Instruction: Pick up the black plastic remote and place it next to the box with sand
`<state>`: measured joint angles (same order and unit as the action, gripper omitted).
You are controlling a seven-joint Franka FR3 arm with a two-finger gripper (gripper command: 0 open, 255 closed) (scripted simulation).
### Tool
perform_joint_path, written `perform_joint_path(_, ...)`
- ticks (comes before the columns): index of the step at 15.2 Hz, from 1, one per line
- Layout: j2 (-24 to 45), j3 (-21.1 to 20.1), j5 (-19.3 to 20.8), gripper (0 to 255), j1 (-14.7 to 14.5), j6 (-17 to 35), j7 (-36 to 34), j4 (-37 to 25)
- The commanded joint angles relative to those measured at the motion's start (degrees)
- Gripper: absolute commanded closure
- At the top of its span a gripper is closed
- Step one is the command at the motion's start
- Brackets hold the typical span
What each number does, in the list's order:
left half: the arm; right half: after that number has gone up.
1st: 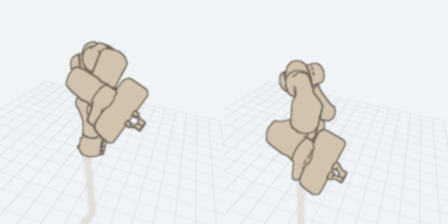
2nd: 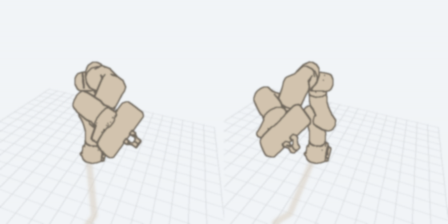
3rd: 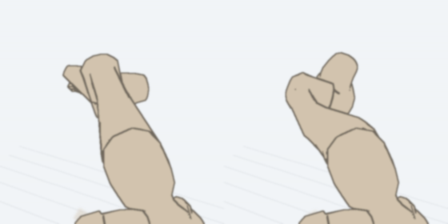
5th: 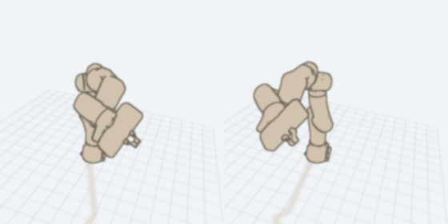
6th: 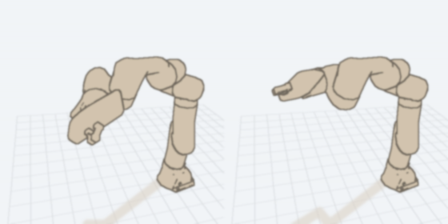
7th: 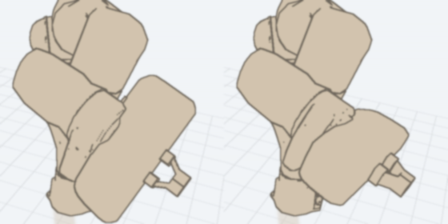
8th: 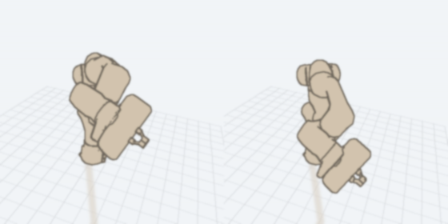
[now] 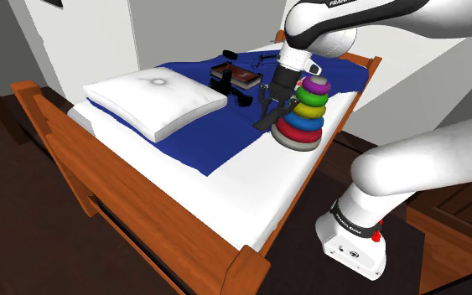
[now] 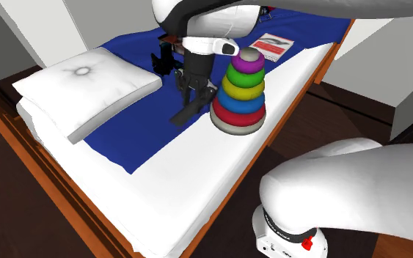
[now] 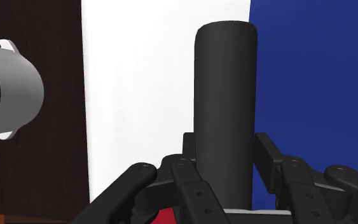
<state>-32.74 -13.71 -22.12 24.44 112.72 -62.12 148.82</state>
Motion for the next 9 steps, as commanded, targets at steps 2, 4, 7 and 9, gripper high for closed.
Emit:
perform_joint_path(2, 6.08, 1.55, 2.13, 255, 2.2, 1.39, 2.48, -4.12)
perform_joint_path(4, 10.07, 2.5, 3.44, 255, 3.47, 1.71, 3.79, -7.44)
perform_joint_path(7, 16.01, 3.8, 5.22, 255, 5.1, 1.78, 5.5, -12.84)
perform_joint_path(9, 19.94, 4.61, 6.29, 255, 6.02, 1.55, 6.49, -16.72)
